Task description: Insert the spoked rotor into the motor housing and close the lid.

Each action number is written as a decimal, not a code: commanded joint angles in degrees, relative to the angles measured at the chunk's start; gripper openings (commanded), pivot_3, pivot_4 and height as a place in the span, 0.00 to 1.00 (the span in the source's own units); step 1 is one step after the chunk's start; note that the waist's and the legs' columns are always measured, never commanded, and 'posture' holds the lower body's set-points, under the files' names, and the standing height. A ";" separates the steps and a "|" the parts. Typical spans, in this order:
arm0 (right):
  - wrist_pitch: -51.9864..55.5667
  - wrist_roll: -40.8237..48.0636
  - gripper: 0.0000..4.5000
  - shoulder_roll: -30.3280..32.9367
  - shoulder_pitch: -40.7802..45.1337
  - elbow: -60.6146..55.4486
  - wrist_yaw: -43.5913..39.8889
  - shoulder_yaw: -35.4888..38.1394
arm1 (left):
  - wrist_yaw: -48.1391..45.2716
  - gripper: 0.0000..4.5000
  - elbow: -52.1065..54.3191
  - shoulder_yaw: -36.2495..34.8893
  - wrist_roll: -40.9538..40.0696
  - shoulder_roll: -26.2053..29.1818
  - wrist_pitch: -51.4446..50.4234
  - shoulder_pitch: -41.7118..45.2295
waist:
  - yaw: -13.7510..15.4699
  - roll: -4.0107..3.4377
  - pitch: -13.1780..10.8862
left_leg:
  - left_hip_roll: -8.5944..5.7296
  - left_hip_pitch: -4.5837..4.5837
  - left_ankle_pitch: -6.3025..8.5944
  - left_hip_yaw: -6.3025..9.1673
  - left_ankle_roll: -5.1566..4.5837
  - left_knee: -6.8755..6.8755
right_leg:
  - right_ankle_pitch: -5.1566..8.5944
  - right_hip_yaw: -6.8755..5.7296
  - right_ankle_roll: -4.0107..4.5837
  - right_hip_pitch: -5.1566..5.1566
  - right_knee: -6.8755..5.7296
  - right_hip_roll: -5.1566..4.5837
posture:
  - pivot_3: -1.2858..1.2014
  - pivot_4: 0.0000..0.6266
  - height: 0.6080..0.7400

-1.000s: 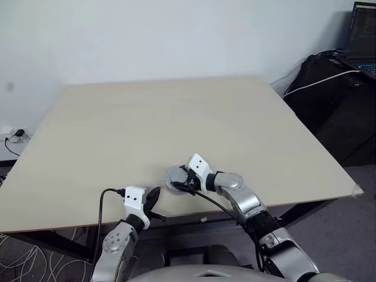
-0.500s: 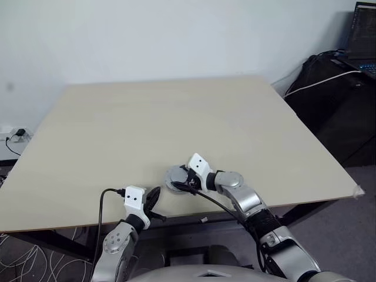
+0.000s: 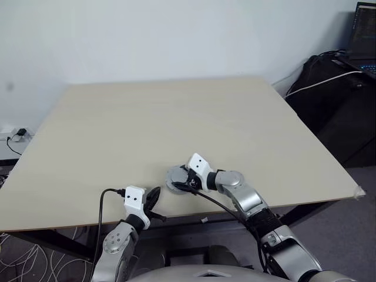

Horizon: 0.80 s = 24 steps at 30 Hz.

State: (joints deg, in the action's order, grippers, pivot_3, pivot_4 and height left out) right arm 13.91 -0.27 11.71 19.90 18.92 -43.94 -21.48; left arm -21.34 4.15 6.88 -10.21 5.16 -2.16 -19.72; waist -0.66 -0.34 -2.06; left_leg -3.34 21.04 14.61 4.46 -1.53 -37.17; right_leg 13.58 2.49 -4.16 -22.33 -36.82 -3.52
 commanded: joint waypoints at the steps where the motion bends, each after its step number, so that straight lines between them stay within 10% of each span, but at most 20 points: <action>1: 0.85 -1.84 0.73 1.59 0.11 0.81 -0.45 -0.91 | -0.26 0.00 2.03 -0.03 -0.82 -0.10 0.63 0.50 | 0.02 0.00 0.00 | 0.00 0.00 0.00 0.00 0.00 0.00 | 0.00 0.00 0.00 0.00 0.00 0.00 | 0.52 0.00 1.00; 24: 1.51 -1.99 0.73 1.23 -1.81 -0.42 0.93 -1.97 | -4.98 0.00 -2.10 -3.45 -2.44 5.96 -2.79 12.07 | 0.10 -0.04 0.06 | -0.03 0.01 -0.03 0.02 -0.05 0.01 | 0.00 -0.02 0.00 0.01 0.01 0.00 | 0.52 0.00 1.00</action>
State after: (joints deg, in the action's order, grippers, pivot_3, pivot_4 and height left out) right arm 14.03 -0.66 12.44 19.05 17.60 -43.11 -22.23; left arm -24.91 2.15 4.28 -11.23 10.28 -3.57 -9.54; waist -0.56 -0.38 -2.00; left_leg -3.38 21.05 14.58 4.48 -1.59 -37.16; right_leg 13.57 2.47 -4.16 -22.32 -36.80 -3.52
